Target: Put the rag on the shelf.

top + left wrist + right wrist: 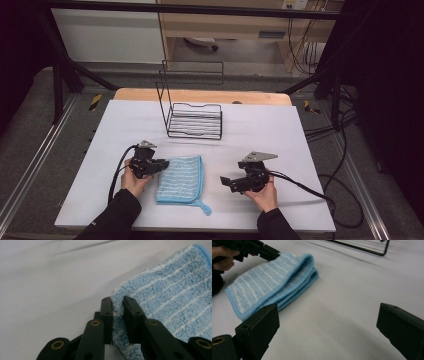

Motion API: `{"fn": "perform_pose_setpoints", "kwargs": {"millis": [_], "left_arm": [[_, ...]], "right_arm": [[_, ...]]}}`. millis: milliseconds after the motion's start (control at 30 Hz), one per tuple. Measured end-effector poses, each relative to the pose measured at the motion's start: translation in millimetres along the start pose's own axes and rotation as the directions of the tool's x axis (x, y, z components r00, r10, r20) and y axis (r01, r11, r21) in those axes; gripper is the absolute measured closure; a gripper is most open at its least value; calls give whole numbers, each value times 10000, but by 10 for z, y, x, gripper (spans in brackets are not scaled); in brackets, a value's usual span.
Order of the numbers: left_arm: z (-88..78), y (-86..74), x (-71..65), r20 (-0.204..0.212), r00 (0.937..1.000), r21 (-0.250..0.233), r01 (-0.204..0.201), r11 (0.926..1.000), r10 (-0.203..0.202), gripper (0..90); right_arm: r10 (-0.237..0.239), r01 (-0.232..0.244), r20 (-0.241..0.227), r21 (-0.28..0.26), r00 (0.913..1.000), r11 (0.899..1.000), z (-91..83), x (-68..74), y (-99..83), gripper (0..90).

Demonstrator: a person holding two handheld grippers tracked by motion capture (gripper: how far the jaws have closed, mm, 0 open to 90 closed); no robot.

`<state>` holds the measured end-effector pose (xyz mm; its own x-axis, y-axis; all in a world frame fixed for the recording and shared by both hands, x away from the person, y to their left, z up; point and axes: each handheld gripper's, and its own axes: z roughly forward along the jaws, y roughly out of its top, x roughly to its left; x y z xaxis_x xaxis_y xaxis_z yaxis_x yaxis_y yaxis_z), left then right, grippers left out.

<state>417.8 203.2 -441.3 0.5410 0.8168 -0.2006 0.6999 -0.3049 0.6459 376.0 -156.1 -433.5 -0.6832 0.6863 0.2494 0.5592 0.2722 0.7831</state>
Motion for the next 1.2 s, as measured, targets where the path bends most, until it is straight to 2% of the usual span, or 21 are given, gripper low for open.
{"fn": "perform_pose_setpoints", "kwargs": {"millis": [200, 267, 300, 333, 433, 567, 700, 900, 1067, 1200], "left_arm": [[5, -3, -25, -119, 9993, -64, -346, 9994, 345, 781], [5, -4, -19, -91, 9994, -70, -347, 9994, 347, 781], [5, -5, -20, -94, 9993, -75, -364, 9993, 363, 781], [6, -5, -22, -110, 9992, -81, -378, 9993, 377, 781], [5, -6, -24, -120, 9991, -75, -407, 9991, 406, 780], [4, -5, -9, -11, 9992, -64, -396, 9992, 396, 778], [6, -7, -12, -42, 9989, -92, -465, 9989, 465, 778], [5, -7, -2, 27, 9988, -92, -493, 9987, 493, 775], [7, -11, 9, 80, 9990, -133, -444, 9989, 446, 770], [7, -18, 24, 175, 9990, -178, -404, 9990, 407, 767]], "right_arm": [[-332, 335, -203, 161, 9992, 9993, 217, 137, 208, 99], [-343, 348, -300, 162, 9990, 9993, 322, 176, 295, 122], [-425, 433, -319, 258, 9986, 9987, 441, 199, 377, 147], [-425, 433, -319, 258, 9986, 9987, 441, 199, 377, 147], [-515, 522, -152, 487, 9986, 9974, 615, 217, 475, 181], [-352, 362, -206, 522, 9992, 9980, 815, 215, 545, 280], [-234, 247, -149, 940, 9996, 9953, 986, 164, 548, 399], [-202, 256, -424, 1309, 9989, 9911, 1067, 152, 499, 559], [61, 44, -663, 1575, 9978, 9875, 1080, 142, 499, 599], [495, -303, -962, 1922, 9941, 9809, 1078, 125, 521, 645]]}}
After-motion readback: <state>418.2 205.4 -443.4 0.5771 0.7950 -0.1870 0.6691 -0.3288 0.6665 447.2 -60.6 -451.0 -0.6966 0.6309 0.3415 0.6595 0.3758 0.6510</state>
